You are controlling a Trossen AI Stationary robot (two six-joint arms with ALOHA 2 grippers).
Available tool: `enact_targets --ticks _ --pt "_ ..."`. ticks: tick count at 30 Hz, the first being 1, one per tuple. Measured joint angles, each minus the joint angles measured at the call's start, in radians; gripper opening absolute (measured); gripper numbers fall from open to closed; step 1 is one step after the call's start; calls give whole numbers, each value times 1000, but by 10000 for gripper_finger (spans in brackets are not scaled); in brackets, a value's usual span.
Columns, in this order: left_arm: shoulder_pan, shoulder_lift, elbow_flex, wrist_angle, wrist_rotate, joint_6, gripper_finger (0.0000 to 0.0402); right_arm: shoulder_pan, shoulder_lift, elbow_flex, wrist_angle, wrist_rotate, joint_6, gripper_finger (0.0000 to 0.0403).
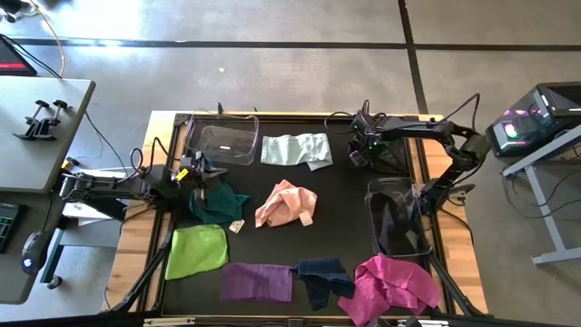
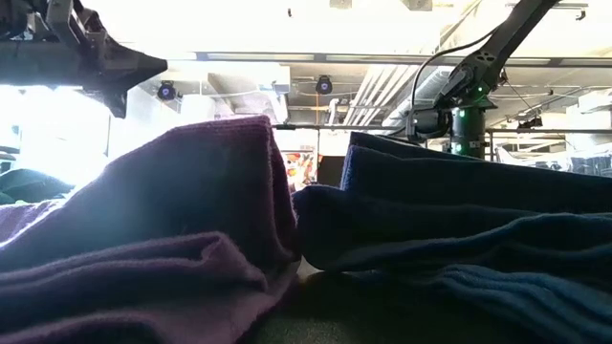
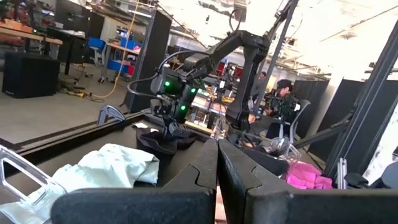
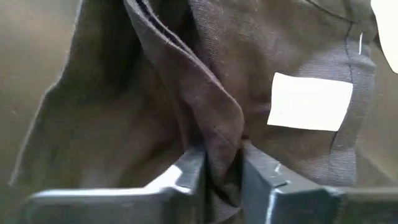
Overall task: Sort towels by color in basket
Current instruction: Put the black towel into the bottom transparent bin
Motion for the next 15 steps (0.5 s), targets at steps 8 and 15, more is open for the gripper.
enact_targets --ticks 8,15 --pt "0 0 0 -51 16 -8 0 0 -24 -3 16 10 -1 20" --pt "-1 0 0 -54 19 -8 0 9 -168 -8 47 31 -1 18"
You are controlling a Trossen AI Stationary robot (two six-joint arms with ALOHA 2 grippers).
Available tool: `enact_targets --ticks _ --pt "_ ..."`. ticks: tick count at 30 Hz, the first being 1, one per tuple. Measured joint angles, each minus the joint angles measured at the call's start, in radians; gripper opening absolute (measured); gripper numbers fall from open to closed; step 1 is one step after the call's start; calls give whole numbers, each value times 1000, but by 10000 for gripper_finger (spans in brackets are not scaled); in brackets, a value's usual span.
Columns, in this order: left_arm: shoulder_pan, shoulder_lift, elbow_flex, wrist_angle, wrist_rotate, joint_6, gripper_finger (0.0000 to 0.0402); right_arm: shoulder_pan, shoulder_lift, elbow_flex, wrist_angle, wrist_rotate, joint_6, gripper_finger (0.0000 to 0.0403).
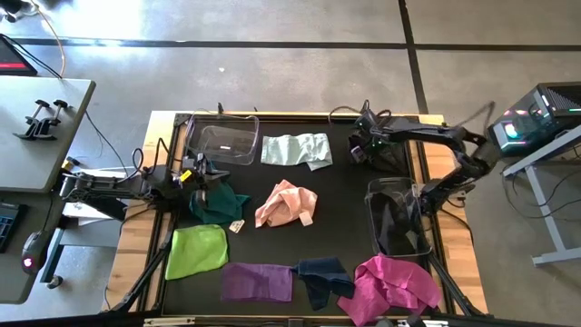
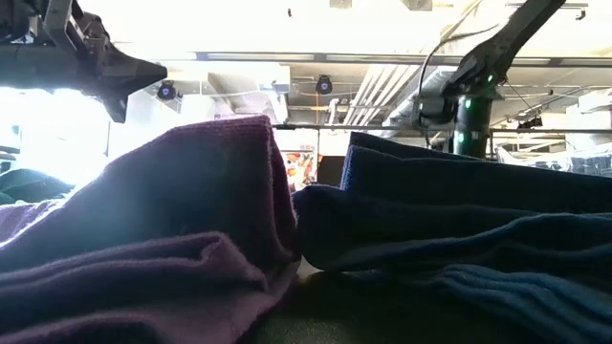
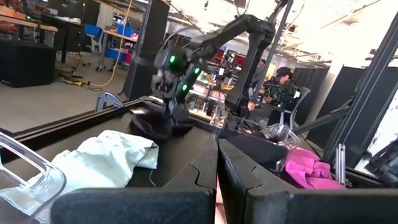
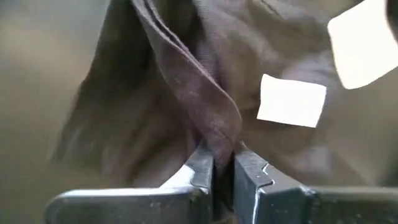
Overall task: Sort towels by color in basket
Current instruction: Put the black towel into the bottom transparent bin
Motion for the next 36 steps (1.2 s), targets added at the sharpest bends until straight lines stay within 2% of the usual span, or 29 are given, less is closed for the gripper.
enact_targets --ticks 11,20,26,33,36 --pt "0 0 0 0 1 -1 0 160 -330 3 -6 261 44 19" --pt "0 0 0 0 1 -19 0 416 -547 4 -37 470 145 19" --pt "1 0 0 0 1 -25 0 667 -615 6 -78 590 273 19" --pt "1 0 0 0 1 -26 0 935 -615 6 -112 775 434 20" --pt "1 0 0 -1 1 -26 0 1023 -608 39 -179 832 502 18"
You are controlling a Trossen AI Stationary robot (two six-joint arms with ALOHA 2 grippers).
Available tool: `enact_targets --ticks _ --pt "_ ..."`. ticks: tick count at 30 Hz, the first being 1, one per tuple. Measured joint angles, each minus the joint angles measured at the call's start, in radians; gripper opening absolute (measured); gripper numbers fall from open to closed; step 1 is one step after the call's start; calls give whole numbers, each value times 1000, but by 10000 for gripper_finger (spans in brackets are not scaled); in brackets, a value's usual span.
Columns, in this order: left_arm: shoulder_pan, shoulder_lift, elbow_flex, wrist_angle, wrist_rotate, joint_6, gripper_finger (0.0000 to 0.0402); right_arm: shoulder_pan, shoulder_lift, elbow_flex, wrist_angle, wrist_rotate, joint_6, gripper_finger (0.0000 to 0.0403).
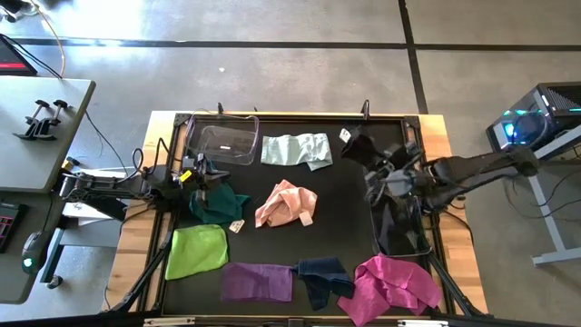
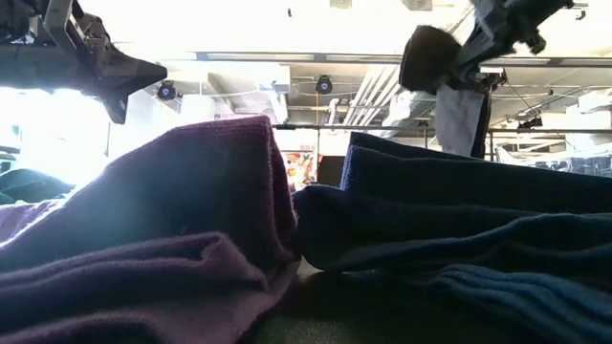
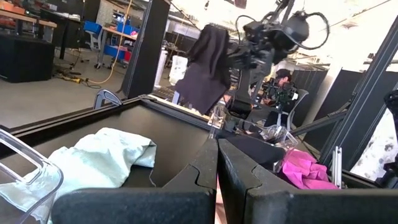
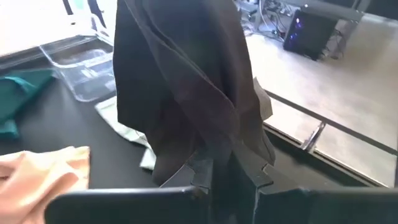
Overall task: Sort towels by color in basket
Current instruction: Put the black towel into the bottom transparent bin
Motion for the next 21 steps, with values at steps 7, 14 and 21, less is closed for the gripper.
enact_targets --ticks 7,14,21 --pt "0 0 0 -2 0 0 0 126 106 214 -348 23 244 17" --pt "0 0 0 -9 1 -1 0 192 261 360 -777 -300 621 17" --pt "0 0 0 -7 4 6 0 311 311 361 -768 -532 791 20"
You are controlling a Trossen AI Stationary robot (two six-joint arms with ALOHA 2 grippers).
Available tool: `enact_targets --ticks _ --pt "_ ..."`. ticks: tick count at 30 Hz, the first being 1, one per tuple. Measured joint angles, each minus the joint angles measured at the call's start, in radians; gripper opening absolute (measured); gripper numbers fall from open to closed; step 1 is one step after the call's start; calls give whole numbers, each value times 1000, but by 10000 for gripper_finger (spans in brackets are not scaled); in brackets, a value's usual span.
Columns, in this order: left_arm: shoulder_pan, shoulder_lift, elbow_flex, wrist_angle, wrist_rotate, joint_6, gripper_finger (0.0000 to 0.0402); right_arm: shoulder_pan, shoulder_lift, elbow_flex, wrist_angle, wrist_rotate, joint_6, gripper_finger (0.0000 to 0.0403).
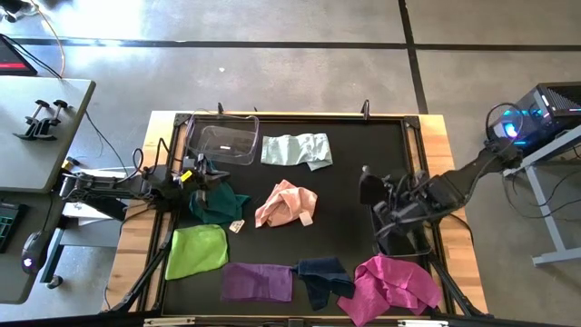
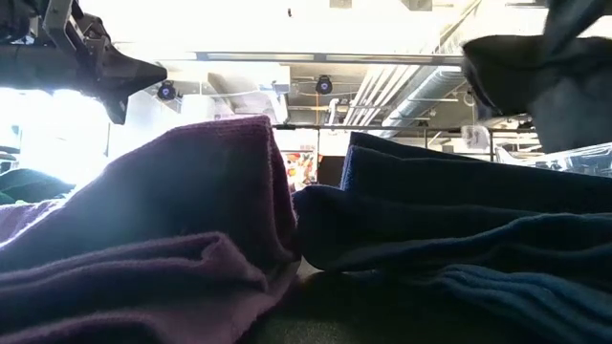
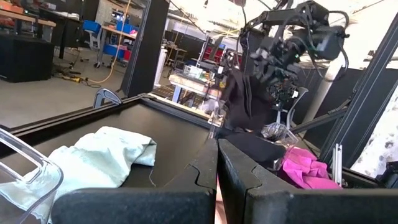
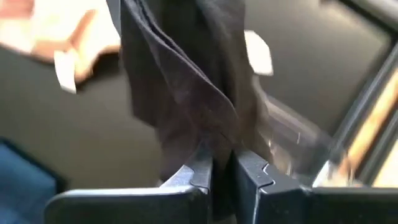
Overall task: Sort towels by color in basket
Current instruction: Put the black towel into the bottom transparent bin
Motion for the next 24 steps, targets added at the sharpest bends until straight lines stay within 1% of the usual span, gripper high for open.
enact_targets --ticks 3,7,14,16,18,24 --pt "0 0 0 0 0 0 0 57 4 -11 4 -75 105 19" --pt "0 0 0 1 0 12 0 127 4 -52 -2 -165 304 19" --pt "0 0 0 13 0 51 0 201 4 -205 3 -328 589 20" --pt "0 0 0 20 -5 57 0 210 4 -257 25 -351 630 20" --pt "0 0 0 33 -14 69 0 210 4 -305 72 -352 652 20" --pt "0 0 0 80 -29 101 0 184 4 -444 259 -348 654 20"
